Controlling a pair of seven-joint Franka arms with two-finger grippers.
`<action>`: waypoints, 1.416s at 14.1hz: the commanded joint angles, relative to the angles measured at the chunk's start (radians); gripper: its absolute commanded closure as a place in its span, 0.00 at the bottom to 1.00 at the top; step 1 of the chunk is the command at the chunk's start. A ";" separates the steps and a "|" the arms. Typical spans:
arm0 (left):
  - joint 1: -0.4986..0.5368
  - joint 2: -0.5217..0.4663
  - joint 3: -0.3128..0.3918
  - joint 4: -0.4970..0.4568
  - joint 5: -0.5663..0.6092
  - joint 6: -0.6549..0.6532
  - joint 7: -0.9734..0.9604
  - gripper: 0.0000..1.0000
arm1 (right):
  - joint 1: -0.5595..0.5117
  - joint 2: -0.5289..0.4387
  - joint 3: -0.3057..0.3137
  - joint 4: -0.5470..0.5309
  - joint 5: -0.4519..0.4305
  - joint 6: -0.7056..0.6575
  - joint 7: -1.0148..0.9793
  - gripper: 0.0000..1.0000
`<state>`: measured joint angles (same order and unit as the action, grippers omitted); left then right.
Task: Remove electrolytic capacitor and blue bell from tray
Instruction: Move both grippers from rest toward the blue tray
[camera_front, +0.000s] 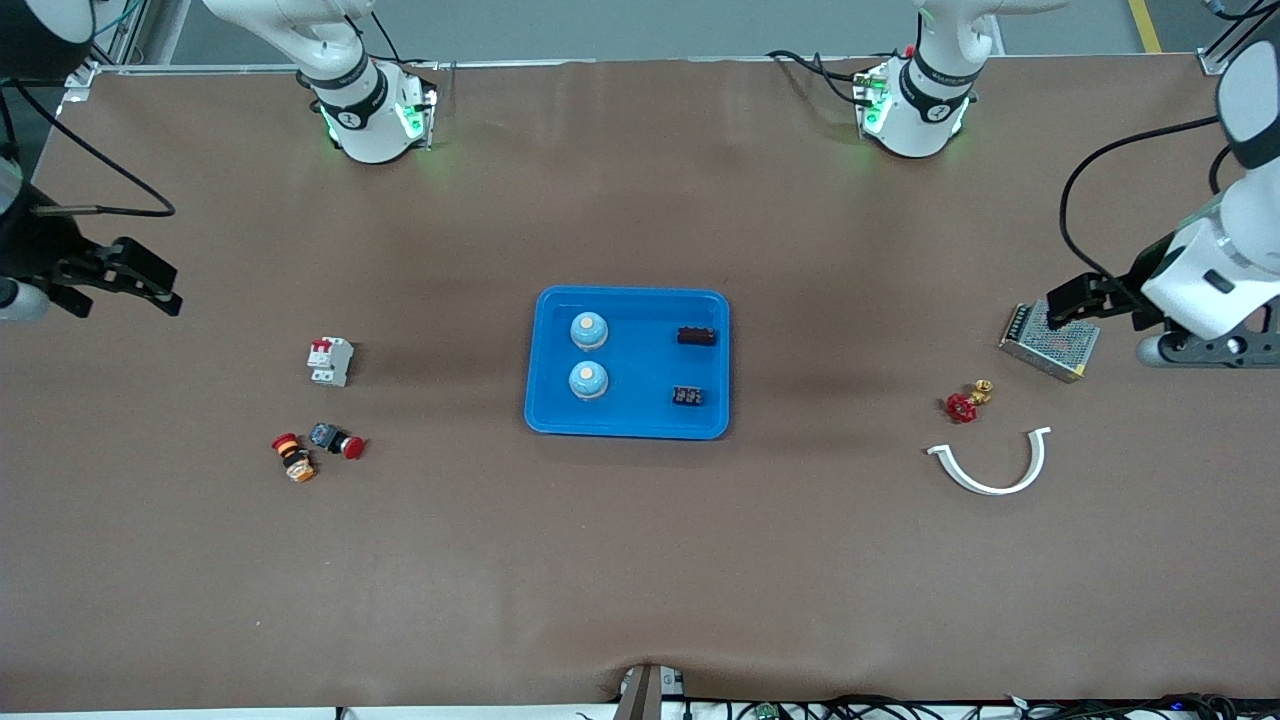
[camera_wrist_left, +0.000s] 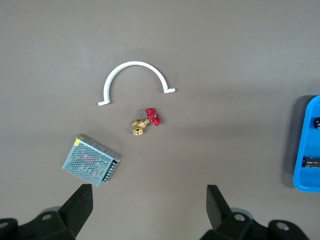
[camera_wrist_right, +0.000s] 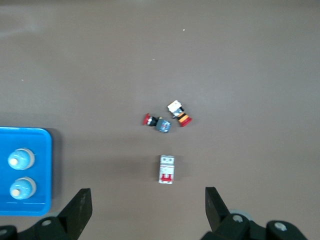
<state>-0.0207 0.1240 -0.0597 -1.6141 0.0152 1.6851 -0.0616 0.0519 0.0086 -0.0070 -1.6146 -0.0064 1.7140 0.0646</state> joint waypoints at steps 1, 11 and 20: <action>-0.051 0.023 -0.003 -0.015 -0.011 0.039 -0.094 0.00 | 0.069 0.031 -0.004 0.012 0.000 0.002 0.121 0.00; -0.241 0.111 -0.003 -0.030 -0.072 0.114 -0.705 0.00 | 0.322 0.155 -0.004 0.013 0.005 0.110 0.498 0.00; -0.351 0.100 -0.077 -0.194 -0.081 0.300 -1.334 0.00 | 0.508 0.352 -0.004 0.010 0.006 0.306 0.688 0.00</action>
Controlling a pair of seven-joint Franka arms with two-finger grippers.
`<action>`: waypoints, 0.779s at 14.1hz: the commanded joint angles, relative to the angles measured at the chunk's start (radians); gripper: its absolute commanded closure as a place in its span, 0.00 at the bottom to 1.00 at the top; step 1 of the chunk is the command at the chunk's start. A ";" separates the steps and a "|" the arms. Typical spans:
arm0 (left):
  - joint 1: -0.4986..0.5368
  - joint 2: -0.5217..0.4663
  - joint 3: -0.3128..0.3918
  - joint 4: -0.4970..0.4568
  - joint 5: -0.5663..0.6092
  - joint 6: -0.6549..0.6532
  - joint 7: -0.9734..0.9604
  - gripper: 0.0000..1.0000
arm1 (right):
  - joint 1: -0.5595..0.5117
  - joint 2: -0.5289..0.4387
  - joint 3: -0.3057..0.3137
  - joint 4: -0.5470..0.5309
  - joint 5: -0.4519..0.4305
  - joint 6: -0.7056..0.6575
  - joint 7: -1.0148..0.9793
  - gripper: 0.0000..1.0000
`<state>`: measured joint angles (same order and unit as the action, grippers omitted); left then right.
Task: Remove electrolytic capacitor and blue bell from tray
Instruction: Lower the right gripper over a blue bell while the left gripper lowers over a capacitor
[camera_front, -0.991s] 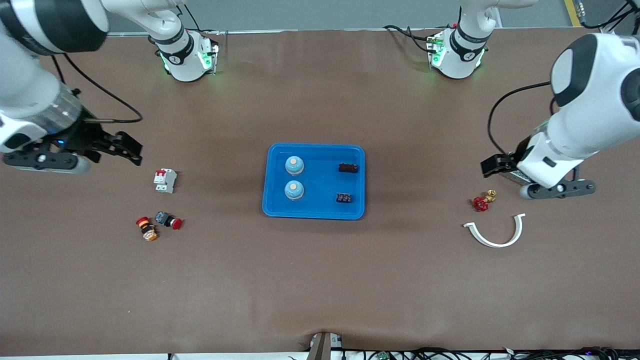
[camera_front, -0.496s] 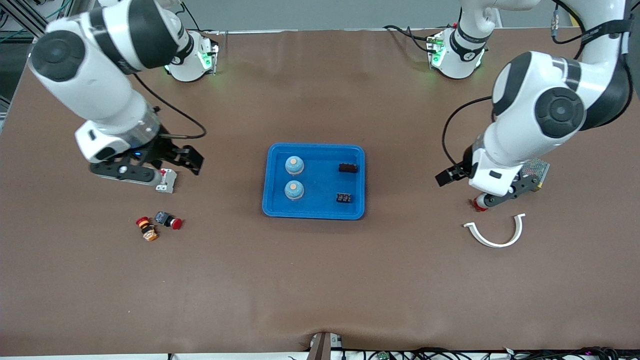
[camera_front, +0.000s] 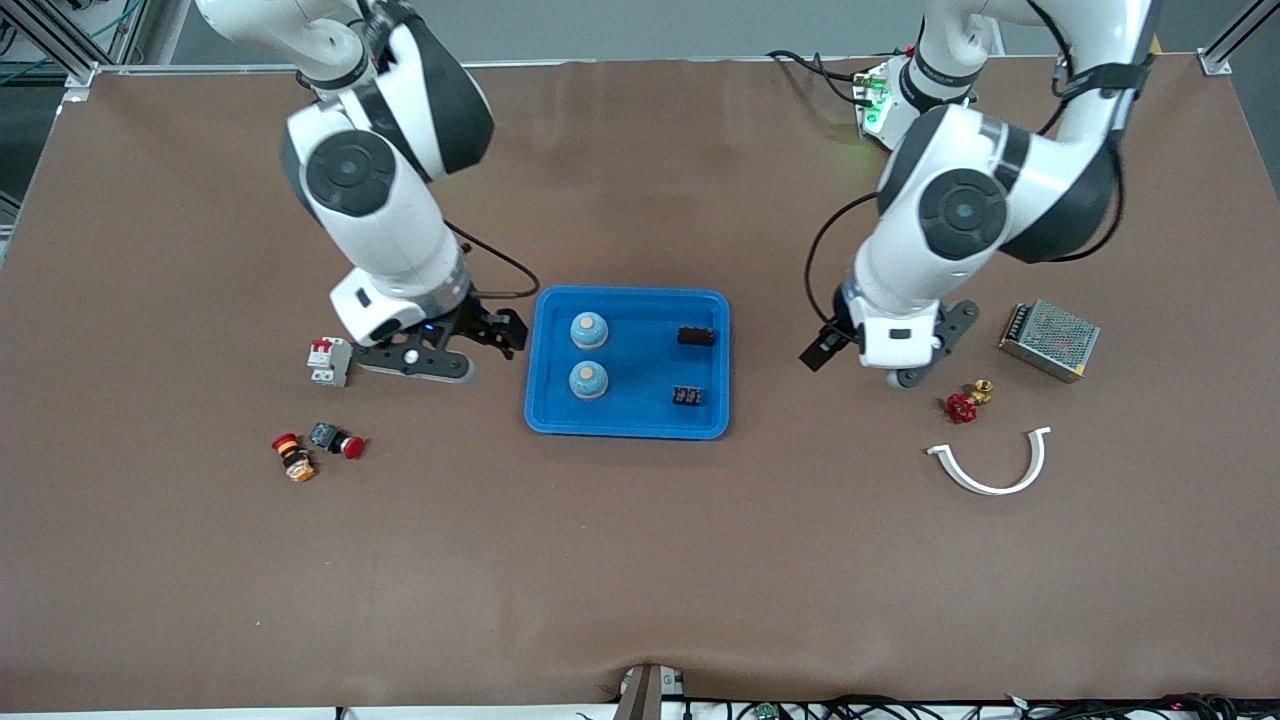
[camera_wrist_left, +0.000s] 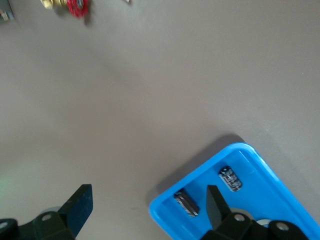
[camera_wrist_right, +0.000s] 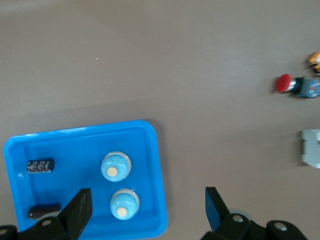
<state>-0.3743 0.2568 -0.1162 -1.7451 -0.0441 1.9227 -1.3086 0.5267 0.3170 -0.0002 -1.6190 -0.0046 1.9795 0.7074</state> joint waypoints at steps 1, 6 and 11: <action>0.002 -0.030 -0.031 -0.070 -0.023 0.085 -0.147 0.00 | 0.048 0.071 -0.011 0.014 0.005 0.074 0.058 0.00; -0.003 -0.011 -0.088 -0.091 -0.028 0.170 -0.418 0.00 | 0.059 0.195 -0.011 0.021 -0.002 0.194 0.047 0.00; -0.055 0.019 -0.097 -0.155 -0.028 0.355 -0.630 0.00 | 0.091 0.255 -0.011 0.016 0.000 0.216 0.038 0.00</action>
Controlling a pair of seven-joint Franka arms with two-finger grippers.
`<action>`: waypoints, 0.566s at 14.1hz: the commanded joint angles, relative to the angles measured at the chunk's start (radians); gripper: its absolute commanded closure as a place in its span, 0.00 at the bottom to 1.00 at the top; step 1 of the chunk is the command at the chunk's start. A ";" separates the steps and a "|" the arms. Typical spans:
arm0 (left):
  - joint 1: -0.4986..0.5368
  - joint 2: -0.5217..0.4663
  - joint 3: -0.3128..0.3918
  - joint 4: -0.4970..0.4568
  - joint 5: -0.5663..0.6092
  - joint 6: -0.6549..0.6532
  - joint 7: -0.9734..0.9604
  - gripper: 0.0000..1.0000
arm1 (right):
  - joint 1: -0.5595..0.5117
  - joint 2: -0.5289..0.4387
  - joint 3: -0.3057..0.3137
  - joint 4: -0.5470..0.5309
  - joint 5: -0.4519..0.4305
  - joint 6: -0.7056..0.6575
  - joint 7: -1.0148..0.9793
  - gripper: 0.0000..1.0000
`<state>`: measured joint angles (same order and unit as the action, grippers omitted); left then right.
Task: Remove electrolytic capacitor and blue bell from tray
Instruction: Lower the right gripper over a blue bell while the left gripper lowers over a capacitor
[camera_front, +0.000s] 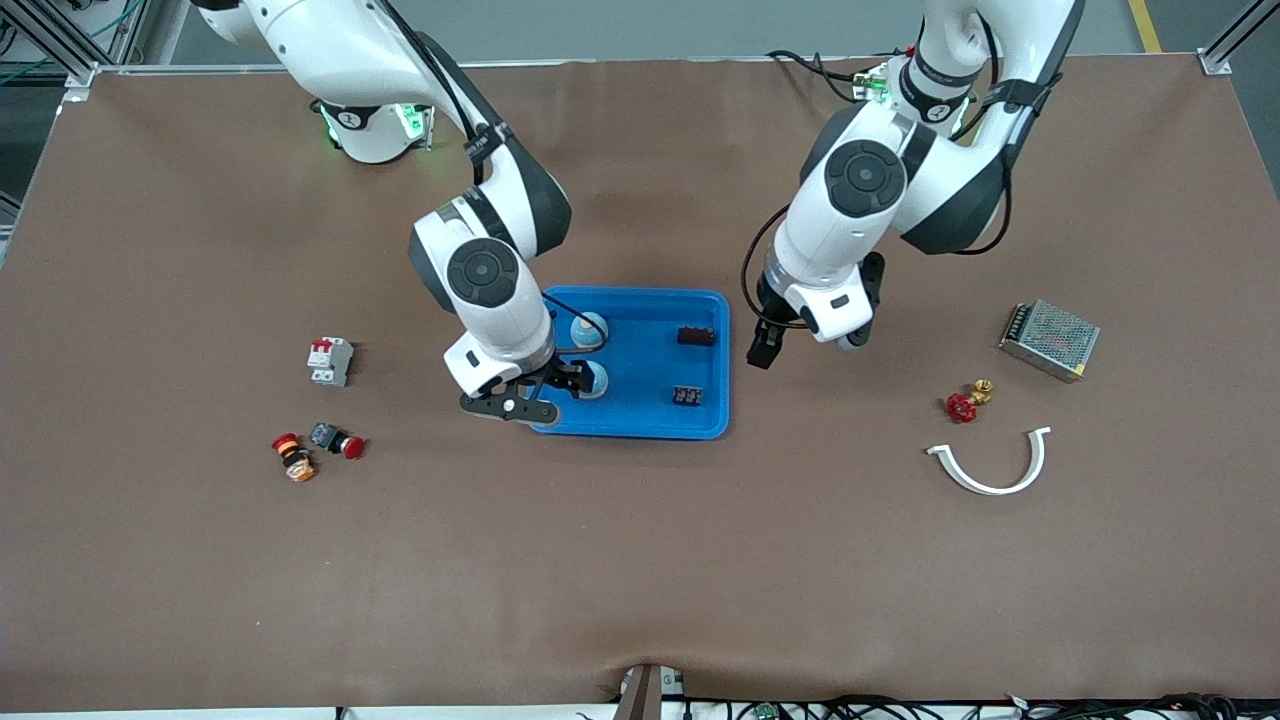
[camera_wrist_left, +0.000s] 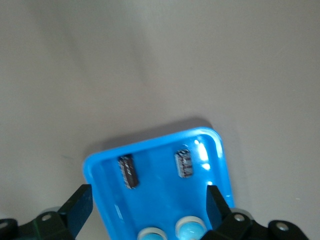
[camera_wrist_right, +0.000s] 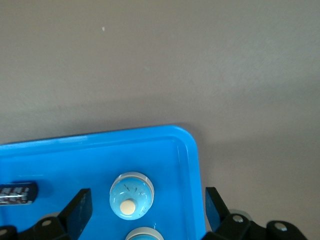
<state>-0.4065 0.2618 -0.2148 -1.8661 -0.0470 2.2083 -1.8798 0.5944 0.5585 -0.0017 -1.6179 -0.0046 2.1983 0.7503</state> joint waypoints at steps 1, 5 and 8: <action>-0.037 0.039 0.002 -0.033 -0.022 0.083 -0.086 0.00 | 0.028 0.014 -0.009 0.015 0.000 -0.003 -0.005 0.00; -0.070 0.118 0.002 -0.022 -0.011 0.137 -0.194 0.00 | 0.050 0.041 -0.009 0.013 -0.002 -0.002 -0.009 0.00; -0.080 0.163 0.005 -0.022 -0.002 0.163 -0.313 0.00 | 0.068 0.054 -0.009 0.013 0.000 0.003 -0.008 0.00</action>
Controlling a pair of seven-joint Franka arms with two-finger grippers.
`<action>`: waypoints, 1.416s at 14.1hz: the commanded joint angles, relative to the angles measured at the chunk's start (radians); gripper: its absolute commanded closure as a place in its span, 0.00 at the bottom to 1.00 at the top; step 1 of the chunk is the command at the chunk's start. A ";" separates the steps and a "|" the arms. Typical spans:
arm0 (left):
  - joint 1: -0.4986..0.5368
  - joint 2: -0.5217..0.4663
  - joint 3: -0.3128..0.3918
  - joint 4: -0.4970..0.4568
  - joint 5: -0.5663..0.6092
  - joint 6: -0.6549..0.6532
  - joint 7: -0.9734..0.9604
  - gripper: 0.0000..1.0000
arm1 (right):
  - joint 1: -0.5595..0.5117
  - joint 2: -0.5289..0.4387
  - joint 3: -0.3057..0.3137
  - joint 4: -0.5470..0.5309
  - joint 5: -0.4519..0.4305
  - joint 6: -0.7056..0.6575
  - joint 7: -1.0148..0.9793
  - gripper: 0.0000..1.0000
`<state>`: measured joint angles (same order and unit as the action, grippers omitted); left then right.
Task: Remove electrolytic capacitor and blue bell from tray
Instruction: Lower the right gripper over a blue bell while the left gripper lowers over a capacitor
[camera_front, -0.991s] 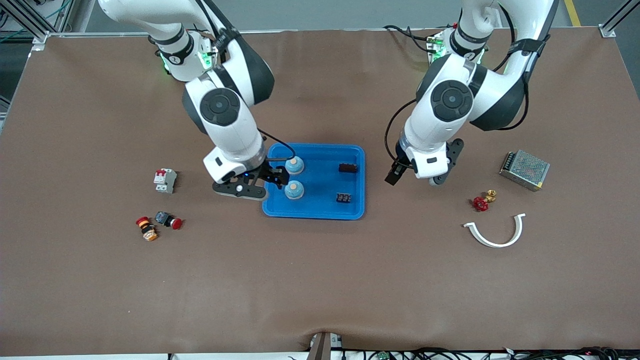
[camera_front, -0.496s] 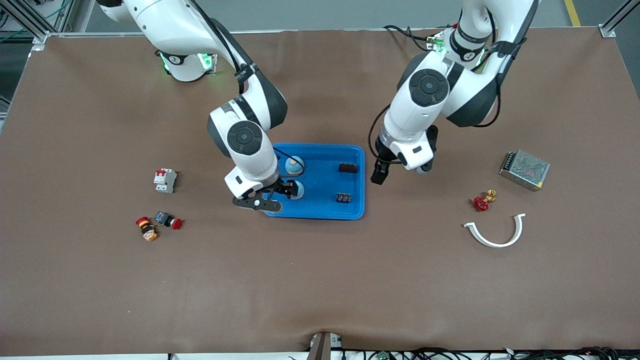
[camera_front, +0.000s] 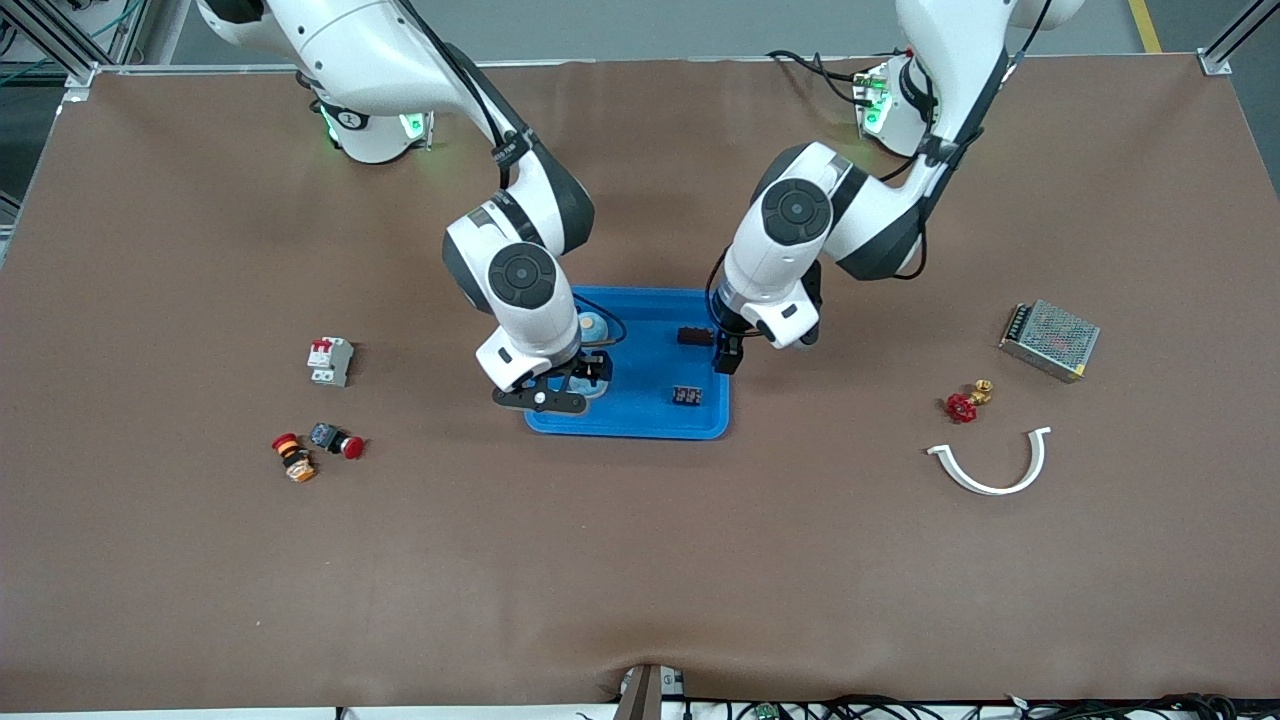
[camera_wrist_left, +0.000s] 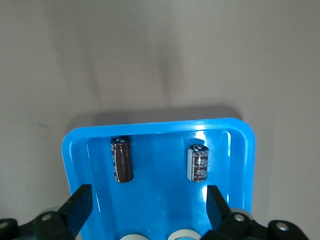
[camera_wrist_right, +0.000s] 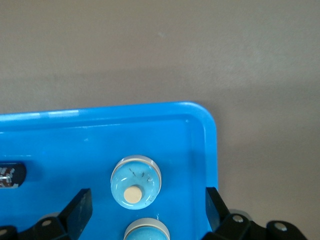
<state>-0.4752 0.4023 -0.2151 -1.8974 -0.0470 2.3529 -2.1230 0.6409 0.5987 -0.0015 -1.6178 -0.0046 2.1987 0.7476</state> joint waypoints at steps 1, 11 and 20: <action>-0.020 0.032 0.005 0.009 0.013 0.032 -0.104 0.00 | 0.023 0.019 -0.009 0.013 0.000 0.006 -0.005 0.00; -0.075 0.151 0.005 0.043 0.062 0.075 -0.232 0.00 | 0.040 0.073 -0.009 -0.001 0.001 0.098 0.006 0.00; -0.080 0.202 0.003 0.034 0.105 0.129 -0.235 0.00 | 0.042 0.098 -0.011 -0.040 0.000 0.154 0.004 0.00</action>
<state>-0.5479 0.5838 -0.2148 -1.8730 0.0230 2.4509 -2.3319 0.6729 0.6921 -0.0030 -1.6504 -0.0045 2.3416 0.7478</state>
